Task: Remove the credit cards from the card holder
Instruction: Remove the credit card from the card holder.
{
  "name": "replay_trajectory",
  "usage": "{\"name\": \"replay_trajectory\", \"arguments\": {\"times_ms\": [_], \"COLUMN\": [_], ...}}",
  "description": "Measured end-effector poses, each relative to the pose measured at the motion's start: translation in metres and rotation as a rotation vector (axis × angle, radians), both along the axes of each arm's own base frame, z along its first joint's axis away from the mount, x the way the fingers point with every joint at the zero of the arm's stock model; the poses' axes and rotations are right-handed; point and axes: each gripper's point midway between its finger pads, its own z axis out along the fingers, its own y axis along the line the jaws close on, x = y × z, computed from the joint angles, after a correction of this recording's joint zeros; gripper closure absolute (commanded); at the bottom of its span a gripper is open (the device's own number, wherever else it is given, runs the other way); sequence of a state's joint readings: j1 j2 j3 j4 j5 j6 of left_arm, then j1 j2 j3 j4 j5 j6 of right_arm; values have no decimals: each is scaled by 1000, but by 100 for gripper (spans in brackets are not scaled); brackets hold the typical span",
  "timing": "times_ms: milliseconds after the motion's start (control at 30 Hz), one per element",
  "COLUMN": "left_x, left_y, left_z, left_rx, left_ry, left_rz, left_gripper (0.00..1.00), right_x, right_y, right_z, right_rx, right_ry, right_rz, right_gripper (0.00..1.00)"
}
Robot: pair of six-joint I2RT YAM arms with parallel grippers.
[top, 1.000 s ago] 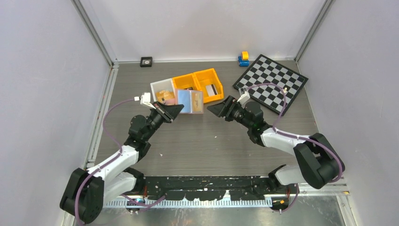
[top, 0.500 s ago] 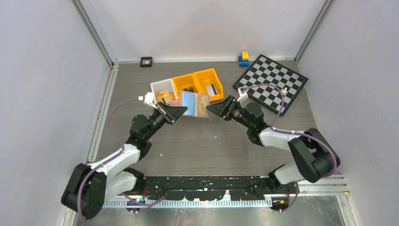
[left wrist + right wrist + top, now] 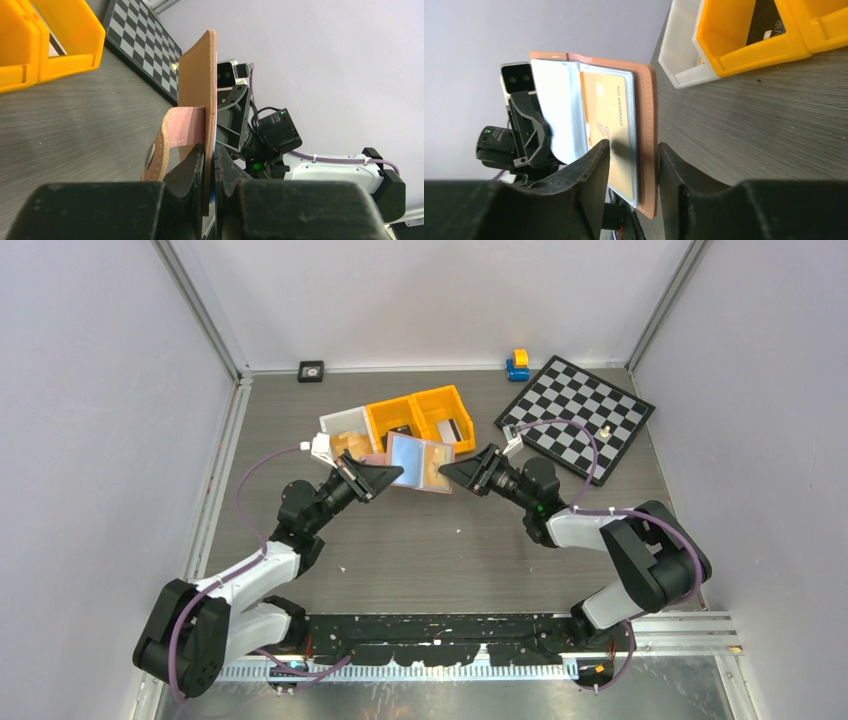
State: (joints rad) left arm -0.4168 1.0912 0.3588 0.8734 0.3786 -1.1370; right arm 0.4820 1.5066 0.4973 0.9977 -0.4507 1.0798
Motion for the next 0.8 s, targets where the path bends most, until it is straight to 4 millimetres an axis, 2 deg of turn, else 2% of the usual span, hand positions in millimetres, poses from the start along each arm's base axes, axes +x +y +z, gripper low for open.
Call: {"name": "replay_trajectory", "arguments": {"times_ms": [233,567,667,800], "left_x": [3,3,4,5], "left_y": [3,5,6,7], "left_z": [1,2,0,-3], "left_rx": [-7,-5,1,17], "left_ry": [6,4,9,13], "left_rz": [18,28,36,50], "left_gripper": [100,100,100,100], "right_x": [-2,-4,-5,-5], "right_y": [1,1,0,-2], "right_z": [21,28,29,30], "right_rx": [79,130,136,140], "right_ry": [-49,-64,-72,-78], "right_rz": [26,40,42,37], "right_gripper": [62,68,73,86]}}
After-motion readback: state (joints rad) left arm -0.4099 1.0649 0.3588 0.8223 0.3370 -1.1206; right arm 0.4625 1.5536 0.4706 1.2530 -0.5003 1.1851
